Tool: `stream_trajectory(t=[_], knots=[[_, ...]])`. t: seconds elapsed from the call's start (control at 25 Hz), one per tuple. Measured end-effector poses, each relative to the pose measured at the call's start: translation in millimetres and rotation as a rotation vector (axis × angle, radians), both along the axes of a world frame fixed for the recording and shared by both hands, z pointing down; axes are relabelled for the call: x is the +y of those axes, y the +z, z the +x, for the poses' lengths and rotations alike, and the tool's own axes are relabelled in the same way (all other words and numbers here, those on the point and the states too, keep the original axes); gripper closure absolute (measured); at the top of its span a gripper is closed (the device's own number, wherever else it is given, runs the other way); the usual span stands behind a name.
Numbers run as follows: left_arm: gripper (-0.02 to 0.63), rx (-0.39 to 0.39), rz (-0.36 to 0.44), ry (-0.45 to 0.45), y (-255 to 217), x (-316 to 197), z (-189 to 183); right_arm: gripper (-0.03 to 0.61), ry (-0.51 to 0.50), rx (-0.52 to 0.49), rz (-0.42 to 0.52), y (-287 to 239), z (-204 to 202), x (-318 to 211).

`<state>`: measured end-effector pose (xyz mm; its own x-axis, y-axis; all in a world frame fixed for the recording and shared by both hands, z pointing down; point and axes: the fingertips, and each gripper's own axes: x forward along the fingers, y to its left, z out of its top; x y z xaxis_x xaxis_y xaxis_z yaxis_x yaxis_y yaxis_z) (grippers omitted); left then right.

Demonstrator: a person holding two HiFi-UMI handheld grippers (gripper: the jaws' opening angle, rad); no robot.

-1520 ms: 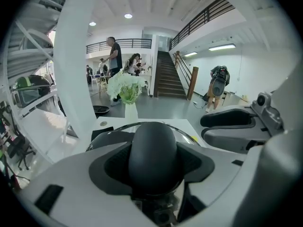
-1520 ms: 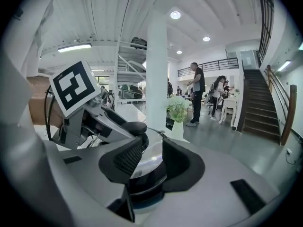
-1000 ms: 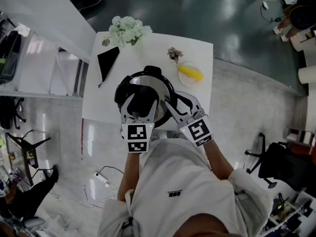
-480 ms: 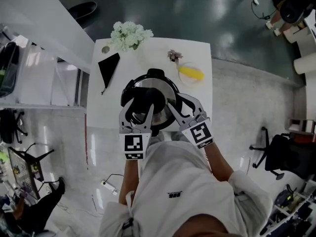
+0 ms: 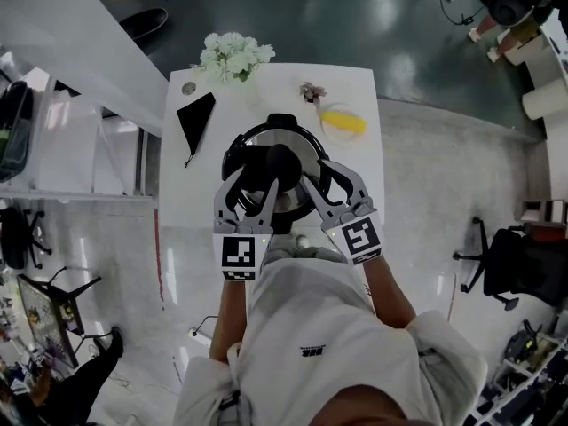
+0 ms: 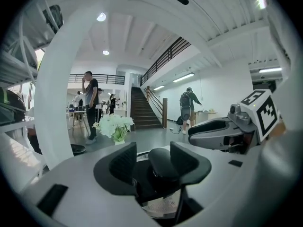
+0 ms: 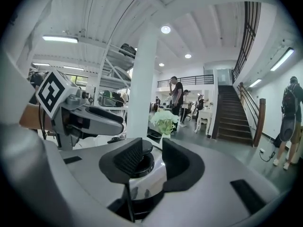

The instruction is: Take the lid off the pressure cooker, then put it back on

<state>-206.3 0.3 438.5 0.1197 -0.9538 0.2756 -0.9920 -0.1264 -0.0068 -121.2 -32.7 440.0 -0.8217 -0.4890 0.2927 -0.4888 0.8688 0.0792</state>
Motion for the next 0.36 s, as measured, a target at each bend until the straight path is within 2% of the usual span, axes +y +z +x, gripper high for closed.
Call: stream_trajectory(t=[0.16,0.36], knots=[[0.387,-0.046,0.036,-0.027,-8,13,10,0.443,0.037,-0.029,-0.001,-6,18,10],[0.396,-0.06,0.071,-0.045,-18,38,23,0.445,0.054,-0.045,0.014,-7,33,28]])
